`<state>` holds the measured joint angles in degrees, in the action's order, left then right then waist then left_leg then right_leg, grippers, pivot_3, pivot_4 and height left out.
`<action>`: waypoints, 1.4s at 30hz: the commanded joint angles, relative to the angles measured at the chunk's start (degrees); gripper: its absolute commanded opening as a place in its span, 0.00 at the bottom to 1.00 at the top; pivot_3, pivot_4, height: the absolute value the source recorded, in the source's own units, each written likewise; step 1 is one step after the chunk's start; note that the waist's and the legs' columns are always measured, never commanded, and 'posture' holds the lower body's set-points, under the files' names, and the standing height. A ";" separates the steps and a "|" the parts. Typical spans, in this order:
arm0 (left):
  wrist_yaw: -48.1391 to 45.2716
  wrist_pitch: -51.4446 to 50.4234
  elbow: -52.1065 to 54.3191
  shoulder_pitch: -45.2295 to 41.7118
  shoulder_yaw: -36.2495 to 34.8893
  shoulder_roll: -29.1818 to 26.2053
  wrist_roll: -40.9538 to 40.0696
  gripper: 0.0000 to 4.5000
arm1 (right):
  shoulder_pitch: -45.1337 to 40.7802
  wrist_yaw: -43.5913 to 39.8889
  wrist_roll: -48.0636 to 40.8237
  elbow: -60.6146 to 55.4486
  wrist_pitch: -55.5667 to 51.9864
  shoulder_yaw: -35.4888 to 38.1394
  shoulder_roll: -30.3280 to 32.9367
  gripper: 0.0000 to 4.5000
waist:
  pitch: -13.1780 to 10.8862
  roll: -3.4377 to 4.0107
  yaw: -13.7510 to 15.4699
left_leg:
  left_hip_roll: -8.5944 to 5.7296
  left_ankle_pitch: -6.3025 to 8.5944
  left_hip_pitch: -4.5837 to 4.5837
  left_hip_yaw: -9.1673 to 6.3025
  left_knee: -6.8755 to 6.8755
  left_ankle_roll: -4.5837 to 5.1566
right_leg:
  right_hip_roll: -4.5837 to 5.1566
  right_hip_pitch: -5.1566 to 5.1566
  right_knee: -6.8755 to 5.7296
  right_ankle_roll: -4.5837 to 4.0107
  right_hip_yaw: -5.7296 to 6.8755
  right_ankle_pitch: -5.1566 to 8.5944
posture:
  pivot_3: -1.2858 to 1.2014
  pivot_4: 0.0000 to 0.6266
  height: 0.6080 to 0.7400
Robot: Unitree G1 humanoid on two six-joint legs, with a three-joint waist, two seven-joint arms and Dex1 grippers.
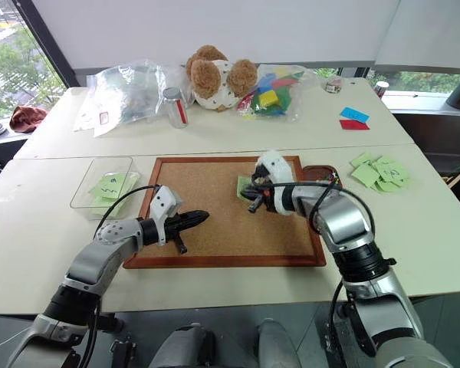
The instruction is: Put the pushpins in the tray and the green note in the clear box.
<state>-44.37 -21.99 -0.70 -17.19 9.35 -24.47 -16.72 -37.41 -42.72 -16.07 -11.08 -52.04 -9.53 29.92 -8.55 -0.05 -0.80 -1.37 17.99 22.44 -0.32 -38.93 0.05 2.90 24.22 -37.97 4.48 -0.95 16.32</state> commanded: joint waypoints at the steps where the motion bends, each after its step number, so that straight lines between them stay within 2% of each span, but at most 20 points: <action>1: 0.31 -2.27 -3.62 1.59 1.28 -0.25 2.01 0.00 | -0.88 -0.67 -1.97 -4.27 -1.03 2.05 1.42 0.02 | 0.01 -0.02 0.02 | 0.00 0.00 -0.02 0.00 0.00 0.00 | 0.00 -0.03 0.01 0.00 0.00 0.00 | 0.52 0.24 1.00; 5: 0.00 -4.28 -3.93 -0.13 -1.06 0.45 -0.74 0.00 | -0.72 -1.71 -3.06 -6.74 -1.33 2.44 3.36 0.02 | 0.01 -0.02 0.07 | 0.00 0.00 -0.03 0.00 -0.01 0.01 | 0.02 -0.06 0.02 0.00 0.00 0.00 | 0.52 0.24 1.00; 8: -0.14 -8.81 -3.03 -3.05 -5.26 1.45 -6.06 0.19 | -0.78 -2.62 -3.98 -8.28 -1.35 2.38 4.85 0.00 | 0.00 -0.03 0.11 | 0.00 0.00 -0.02 0.00 -0.02 0.01 | 0.03 -0.05 0.02 0.00 0.00 0.00 | 0.52 0.24 1.00; 15: 1.76 -22.66 -0.44 -10.46 -14.90 4.41 -20.06 0.96 | -0.48 -4.70 -4.76 -10.96 -0.04 1.15 7.47 0.00 | -0.07 -0.14 0.11 | 0.00 0.01 0.16 -0.02 -0.05 0.01 | 0.01 0.13 0.00 0.00 0.04 0.00 | 0.52 0.24 1.00; 16: 3.07 -25.16 -0.93 -11.94 -16.96 5.78 -22.95 0.99 | -0.49 -5.01 -4.67 -11.17 0.38 0.75 7.73 0.00 | -0.07 -0.14 0.21 | 0.00 0.00 0.20 -0.03 -0.05 0.01 | 0.01 0.17 0.00 0.00 0.05 0.00 | 0.52 0.24 1.00; 21: 11.01 -34.84 -3.43 -17.88 -24.00 12.24 -32.70 0.99 | -0.31 -7.21 -3.31 -12.08 3.89 -2.47 9.19 0.00 | -0.11 -0.21 0.19 | -0.03 0.01 0.35 -0.05 -0.19 0.01 | 0.01 0.20 0.07 0.02 0.08 -0.01 | 0.52 0.24 1.00; 27: 18.54 -40.46 -5.66 -20.80 -25.90 17.06 -36.36 0.99 | -1.01 -8.98 -3.04 -12.28 6.11 -4.72 9.02 0.00 | -0.12 -0.22 0.09 | -0.03 -0.07 0.34 -0.06 -0.19 -0.12 | -0.04 0.22 0.06 0.02 0.08 -0.01 | 0.52 0.24 1.00; 34: 20.73 -43.97 -5.47 -20.32 -22.55 17.67 -34.84 0.99 | -1.43 -9.53 -3.24 -12.83 6.71 -6.02 8.32 0.00 | -0.13 -0.23 0.17 | -0.03 -0.22 0.34 -0.06 -0.18 -0.39 | -0.05 0.22 0.06 0.02 0.07 -0.01 | 0.52 0.24 1.00; 42: 22.83 -48.61 -4.99 -19.72 -22.84 18.27 -36.21 0.99 | -1.27 -9.26 -3.09 -13.26 6.88 -6.32 8.23 0.00 | -0.13 -0.23 0.21 | -0.04 -0.22 0.34 -0.06 -0.18 -0.40 | -0.05 0.22 0.07 0.02 0.06 -0.01 | 0.52 0.24 1.00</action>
<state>-21.83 -69.86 -7.14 -36.70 -13.06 -6.59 -51.40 -37.38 -52.01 -19.19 -22.46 -46.06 -16.69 38.30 -8.67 -0.28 -0.59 -1.41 17.76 22.78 -0.38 -39.11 -0.34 2.85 24.44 -37.90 4.50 -0.89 16.31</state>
